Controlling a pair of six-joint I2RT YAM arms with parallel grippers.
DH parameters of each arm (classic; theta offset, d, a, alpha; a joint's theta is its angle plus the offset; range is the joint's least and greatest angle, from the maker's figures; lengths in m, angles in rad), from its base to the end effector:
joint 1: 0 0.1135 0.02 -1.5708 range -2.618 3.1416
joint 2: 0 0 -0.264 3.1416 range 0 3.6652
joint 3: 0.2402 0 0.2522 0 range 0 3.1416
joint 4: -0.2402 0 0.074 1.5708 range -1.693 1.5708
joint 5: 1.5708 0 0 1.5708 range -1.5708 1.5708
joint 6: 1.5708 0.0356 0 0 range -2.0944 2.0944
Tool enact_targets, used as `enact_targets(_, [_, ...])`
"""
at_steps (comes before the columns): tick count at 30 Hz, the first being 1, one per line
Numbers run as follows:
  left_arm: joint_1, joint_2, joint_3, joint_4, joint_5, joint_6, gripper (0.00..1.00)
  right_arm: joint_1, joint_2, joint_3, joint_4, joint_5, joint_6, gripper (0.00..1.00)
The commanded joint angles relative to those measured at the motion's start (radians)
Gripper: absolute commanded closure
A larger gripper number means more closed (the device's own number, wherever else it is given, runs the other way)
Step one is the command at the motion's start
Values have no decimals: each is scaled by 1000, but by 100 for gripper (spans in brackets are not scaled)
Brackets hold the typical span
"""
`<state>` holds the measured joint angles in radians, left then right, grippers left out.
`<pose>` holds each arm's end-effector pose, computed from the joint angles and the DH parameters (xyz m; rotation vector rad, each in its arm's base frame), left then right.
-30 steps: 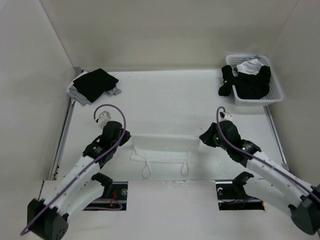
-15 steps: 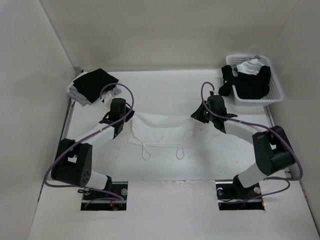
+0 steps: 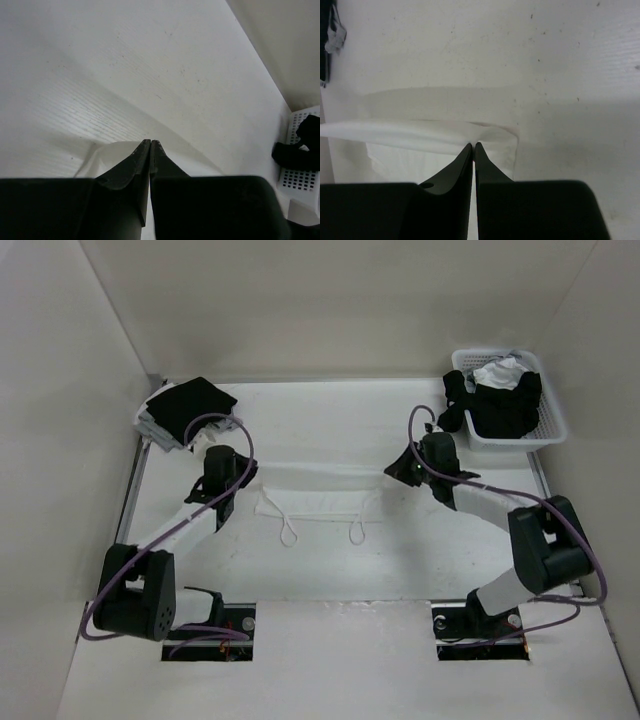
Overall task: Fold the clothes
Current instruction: Fold the tank top
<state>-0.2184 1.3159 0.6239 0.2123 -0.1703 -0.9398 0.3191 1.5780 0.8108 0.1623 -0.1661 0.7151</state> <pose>0.2718 -0.0542 0.2085 -0.8369 1.9126 -0.5437 0.3111 0.1090 0.1886 0.3492 2.2439 0.7523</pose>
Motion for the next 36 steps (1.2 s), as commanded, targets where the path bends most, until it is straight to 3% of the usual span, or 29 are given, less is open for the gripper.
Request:
enact_targets(1, [43, -96, -88, 75, 64, -17, 98, 19, -140, -90, 72, 13, 1, 92])
enact_targets(10, [104, -312, -317, 79, 190, -54, 98, 97, -329, -281, 43, 49, 24, 92])
enact_targets(20, [99, -510, -447, -20, 190, -76, 98, 269, -400, -375, -75, 200, 96, 92])
enact_targets(26, [101, -535, -503, -57, 195, -70, 94, 309, -366, -414, -95, 244, 150, 91])
enact_targets(30, [110, -550, -510, -71, 207, -59, 79, 320, -420, -401, -138, 281, 162, 67])
enact_targets(36, [94, -740, -442, -220, 152, -31, 79, 312, -484, -392, -164, 289, 129, 43])
